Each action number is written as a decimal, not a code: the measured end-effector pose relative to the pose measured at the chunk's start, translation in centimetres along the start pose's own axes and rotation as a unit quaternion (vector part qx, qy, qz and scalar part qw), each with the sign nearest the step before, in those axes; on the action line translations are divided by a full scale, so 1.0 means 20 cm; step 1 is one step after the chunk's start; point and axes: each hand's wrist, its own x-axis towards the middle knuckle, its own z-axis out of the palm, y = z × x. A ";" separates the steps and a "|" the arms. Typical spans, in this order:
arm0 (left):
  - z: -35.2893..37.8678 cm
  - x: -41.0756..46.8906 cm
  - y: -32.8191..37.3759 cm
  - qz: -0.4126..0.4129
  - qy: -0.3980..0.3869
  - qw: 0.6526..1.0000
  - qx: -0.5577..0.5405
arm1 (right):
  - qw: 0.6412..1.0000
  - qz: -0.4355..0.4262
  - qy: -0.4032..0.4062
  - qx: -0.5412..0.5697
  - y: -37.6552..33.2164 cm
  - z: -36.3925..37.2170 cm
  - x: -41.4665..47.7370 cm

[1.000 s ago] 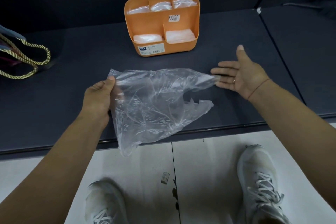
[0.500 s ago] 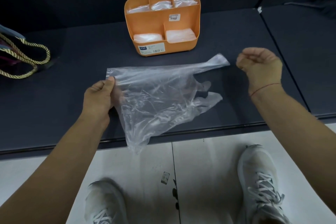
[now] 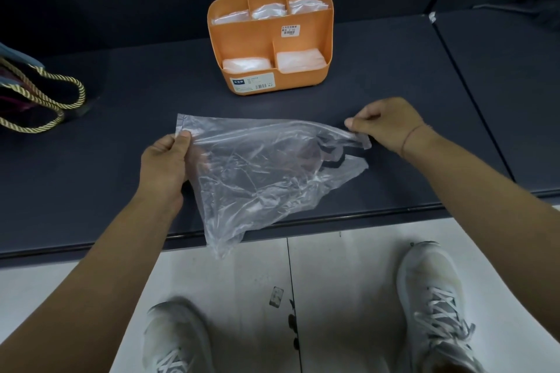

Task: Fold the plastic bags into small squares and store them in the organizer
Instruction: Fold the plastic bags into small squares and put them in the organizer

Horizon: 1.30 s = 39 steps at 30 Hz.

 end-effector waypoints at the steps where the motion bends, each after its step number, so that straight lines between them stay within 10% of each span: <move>1: 0.00 0.00 0.00 -0.001 0.002 1.000 -0.002 | 1.000 -0.012 -0.015 0.009 0.00 -0.01 -0.01; 9: -0.03 0.01 0.01 -0.020 0.003 0.999 -0.036 | 0.977 -0.097 -0.156 -0.108 0.03 -0.06 -0.04; 19: -0.07 0.03 -0.01 -0.021 -0.007 0.998 -0.051 | 0.922 -0.096 -0.208 0.313 0.11 -0.11 -0.05; 26: -0.08 0.05 -0.02 -0.034 0.002 0.998 -0.055 | 0.909 -0.082 -0.231 0.336 0.09 -0.10 -0.07; 31: -0.07 0.03 -0.01 -0.028 0.009 0.998 -0.059 | 0.975 -0.116 -0.054 0.182 0.10 0.02 -0.15; 39: -0.05 0.01 -0.01 -0.007 0.006 0.999 -0.048 | 0.959 -0.189 0.164 0.132 0.16 0.25 -0.11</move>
